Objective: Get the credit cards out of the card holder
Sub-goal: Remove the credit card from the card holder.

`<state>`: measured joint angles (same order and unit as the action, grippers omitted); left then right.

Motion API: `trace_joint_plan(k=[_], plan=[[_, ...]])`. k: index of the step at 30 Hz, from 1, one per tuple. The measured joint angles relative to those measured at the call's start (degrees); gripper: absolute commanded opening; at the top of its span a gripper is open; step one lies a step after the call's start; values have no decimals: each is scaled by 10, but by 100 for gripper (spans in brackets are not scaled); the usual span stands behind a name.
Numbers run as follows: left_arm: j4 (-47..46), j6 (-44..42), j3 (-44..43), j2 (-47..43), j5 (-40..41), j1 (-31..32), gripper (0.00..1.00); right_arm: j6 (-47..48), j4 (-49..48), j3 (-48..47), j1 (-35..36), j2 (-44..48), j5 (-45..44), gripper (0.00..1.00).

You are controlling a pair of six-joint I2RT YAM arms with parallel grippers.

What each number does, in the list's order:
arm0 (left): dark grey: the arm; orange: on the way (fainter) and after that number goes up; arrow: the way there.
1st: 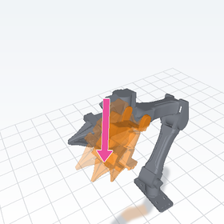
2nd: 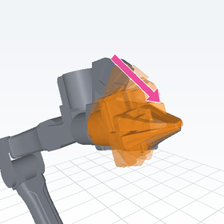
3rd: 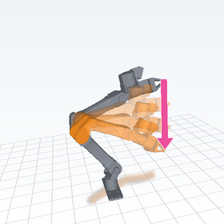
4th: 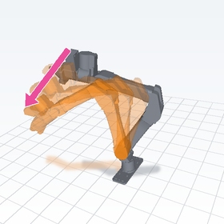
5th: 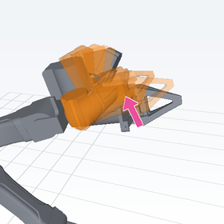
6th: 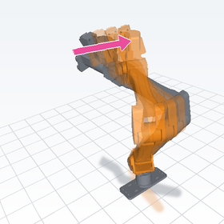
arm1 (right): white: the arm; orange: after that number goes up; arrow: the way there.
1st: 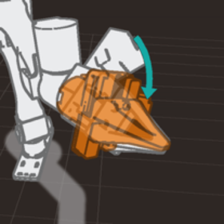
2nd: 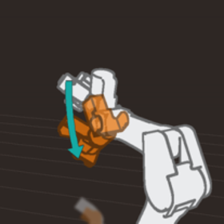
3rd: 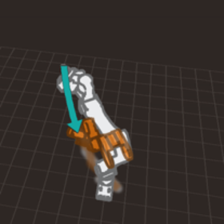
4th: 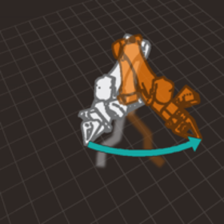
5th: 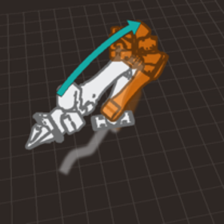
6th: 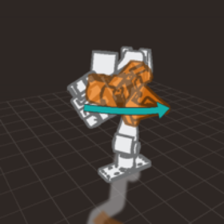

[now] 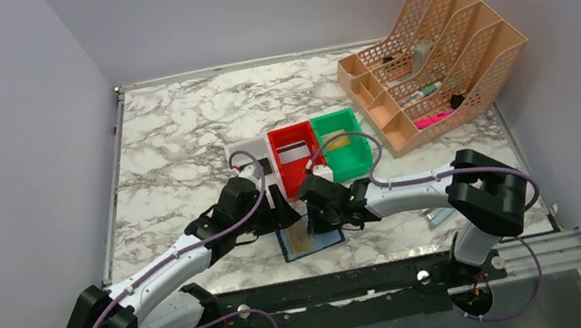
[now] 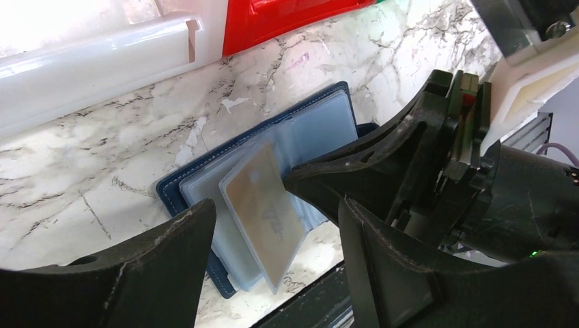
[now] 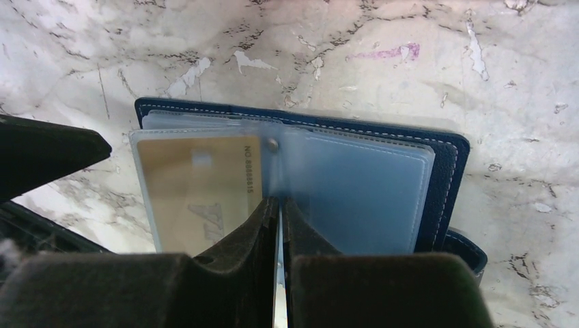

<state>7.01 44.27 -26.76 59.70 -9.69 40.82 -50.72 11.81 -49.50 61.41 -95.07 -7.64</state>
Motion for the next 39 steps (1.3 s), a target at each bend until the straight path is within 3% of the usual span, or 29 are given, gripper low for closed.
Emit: trace_joint_plan(k=[16, 39], plan=[[-12, 9, 0, 28, -24, 12, 69, -52, -50, 38, -4, 10, 1, 12], [47, 18, -28, 17, 47, 36, 69, -61, -60, 46, -9, 14, 9, 12]])
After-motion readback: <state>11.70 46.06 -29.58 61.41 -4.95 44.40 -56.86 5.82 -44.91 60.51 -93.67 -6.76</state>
